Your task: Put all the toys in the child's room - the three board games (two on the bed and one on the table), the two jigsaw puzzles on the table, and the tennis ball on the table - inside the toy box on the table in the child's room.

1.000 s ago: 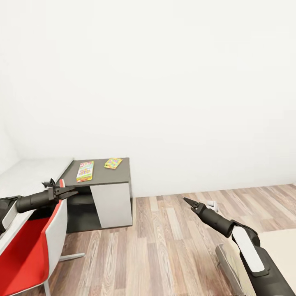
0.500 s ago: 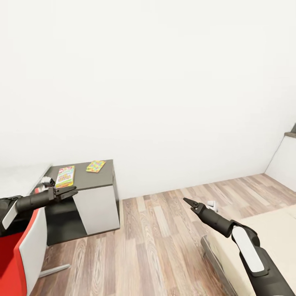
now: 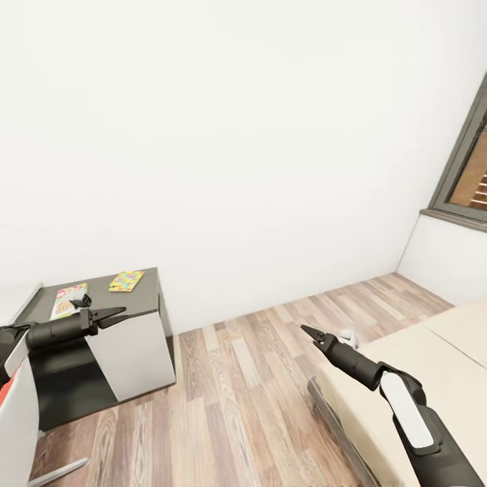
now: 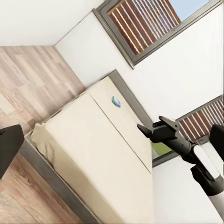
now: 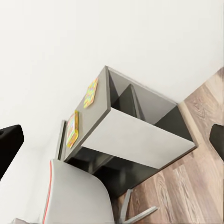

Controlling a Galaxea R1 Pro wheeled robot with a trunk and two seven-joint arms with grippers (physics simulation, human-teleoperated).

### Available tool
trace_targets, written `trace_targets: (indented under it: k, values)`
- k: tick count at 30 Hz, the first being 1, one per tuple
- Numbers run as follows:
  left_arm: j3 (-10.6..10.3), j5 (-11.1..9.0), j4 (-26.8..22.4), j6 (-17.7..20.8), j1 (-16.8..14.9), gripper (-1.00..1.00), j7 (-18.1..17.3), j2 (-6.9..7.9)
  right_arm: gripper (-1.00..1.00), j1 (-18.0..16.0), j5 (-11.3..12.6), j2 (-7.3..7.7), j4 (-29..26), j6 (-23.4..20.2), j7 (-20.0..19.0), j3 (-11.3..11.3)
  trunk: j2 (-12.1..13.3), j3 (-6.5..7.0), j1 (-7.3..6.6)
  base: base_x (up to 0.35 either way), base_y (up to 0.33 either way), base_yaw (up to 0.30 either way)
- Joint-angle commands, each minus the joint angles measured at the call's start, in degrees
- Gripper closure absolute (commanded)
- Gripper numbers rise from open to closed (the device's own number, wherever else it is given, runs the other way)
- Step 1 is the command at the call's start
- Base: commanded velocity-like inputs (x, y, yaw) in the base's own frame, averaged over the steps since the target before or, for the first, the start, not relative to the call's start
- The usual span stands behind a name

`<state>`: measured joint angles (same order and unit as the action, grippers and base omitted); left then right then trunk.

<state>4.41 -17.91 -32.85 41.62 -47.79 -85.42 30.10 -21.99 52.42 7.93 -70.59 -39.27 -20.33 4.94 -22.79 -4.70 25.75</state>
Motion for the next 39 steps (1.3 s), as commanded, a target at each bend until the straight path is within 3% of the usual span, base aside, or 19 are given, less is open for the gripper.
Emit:
trace_targets:
  k: [1, 9, 29, 39]
  values:
    - [0.0, 0.0, 0.0, 0.6, 0.0, -1.0, -0.2, 0.07, -1.0, -0.1, 0.1, -0.02, 0.0, -0.2, -0.1, 0.0, -0.1, -0.13, 0.04, 0.0, 0.0, -0.277]
    - [0.0, 0.0, 0.0, 0.6, 0.0, -1.0, -0.1, 0.01, -1.0, -0.1, 0.1, -0.02, 0.2, 0.1, -0.1, 0.0, -0.1, -0.13, 0.04, 0.098, 0.0, -0.277]
    - [0.0, 0.0, 0.0, 0.0, 0.0, -1.0, -0.1, -0.21, -1.0, -0.1, 0.0, 0.02, 0.4, 2.0, 0.4, -0.1, -0.1, -0.13, 0.04, 0.307, 0.0, -0.273]
    - [0.0, 0.0, 0.0, -0.4, 0.0, -1.0, -0.1, -0.26, -1.0, -0.1, 0.1, 0.25, 0.5, 2.1, 0.1, 0.3, -0.1, -0.13, 0.04, 0.326, 0.073, -0.045]
